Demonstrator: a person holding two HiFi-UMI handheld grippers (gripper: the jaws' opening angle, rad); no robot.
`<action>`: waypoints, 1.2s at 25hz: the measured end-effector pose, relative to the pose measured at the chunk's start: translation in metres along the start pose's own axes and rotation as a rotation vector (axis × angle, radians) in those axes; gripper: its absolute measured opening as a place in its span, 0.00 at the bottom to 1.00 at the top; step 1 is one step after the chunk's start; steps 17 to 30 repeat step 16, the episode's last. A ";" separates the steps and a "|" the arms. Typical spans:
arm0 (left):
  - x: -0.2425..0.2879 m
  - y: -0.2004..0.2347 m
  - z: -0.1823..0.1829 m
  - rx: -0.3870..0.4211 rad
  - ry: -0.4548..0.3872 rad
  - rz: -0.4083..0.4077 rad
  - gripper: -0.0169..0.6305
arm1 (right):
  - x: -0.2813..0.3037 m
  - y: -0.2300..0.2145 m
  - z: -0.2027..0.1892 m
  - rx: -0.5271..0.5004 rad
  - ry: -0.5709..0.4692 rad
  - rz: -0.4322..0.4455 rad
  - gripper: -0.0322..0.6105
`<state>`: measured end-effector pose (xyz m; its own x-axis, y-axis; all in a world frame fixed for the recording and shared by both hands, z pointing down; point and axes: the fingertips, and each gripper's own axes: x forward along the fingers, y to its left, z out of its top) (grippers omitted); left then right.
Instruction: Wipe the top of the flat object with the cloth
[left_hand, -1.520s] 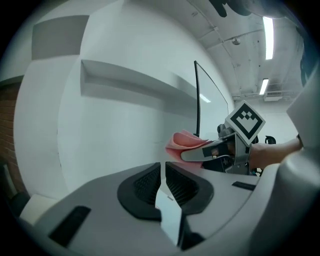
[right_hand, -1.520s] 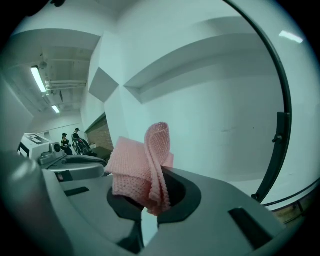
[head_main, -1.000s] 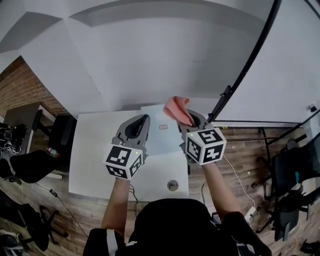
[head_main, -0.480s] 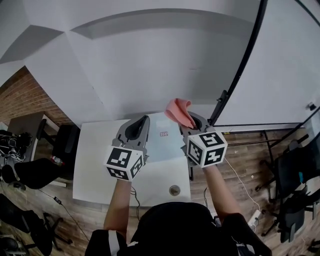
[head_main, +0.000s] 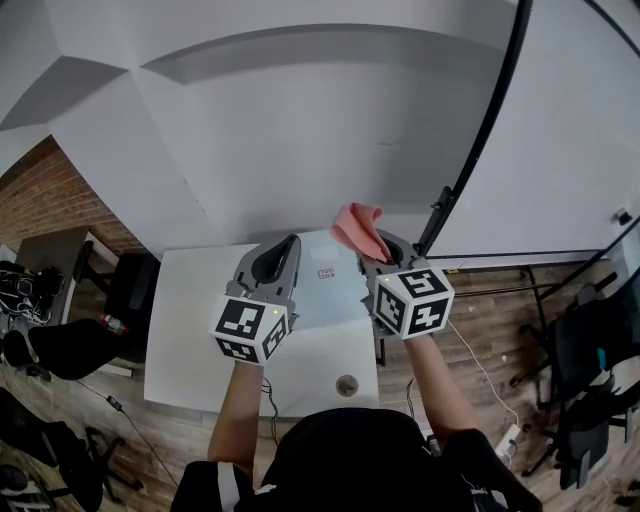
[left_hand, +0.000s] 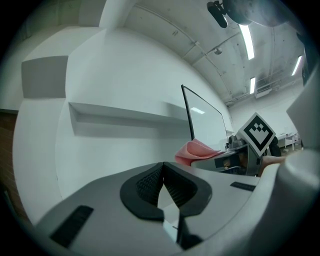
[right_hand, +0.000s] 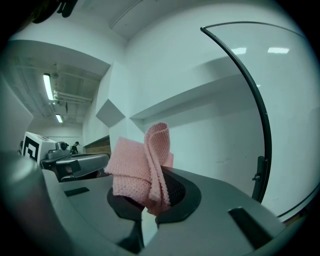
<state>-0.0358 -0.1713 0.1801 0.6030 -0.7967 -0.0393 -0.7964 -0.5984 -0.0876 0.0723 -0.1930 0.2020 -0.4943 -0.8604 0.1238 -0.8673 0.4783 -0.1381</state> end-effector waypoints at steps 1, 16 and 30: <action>0.001 0.000 0.000 0.000 0.000 -0.001 0.05 | 0.000 0.000 0.000 0.001 0.000 0.001 0.12; 0.011 -0.012 0.004 -0.010 -0.024 -0.030 0.05 | -0.001 -0.009 0.002 -0.004 0.006 0.006 0.12; 0.011 -0.012 0.004 -0.010 -0.024 -0.030 0.05 | -0.001 -0.009 0.002 -0.004 0.006 0.006 0.12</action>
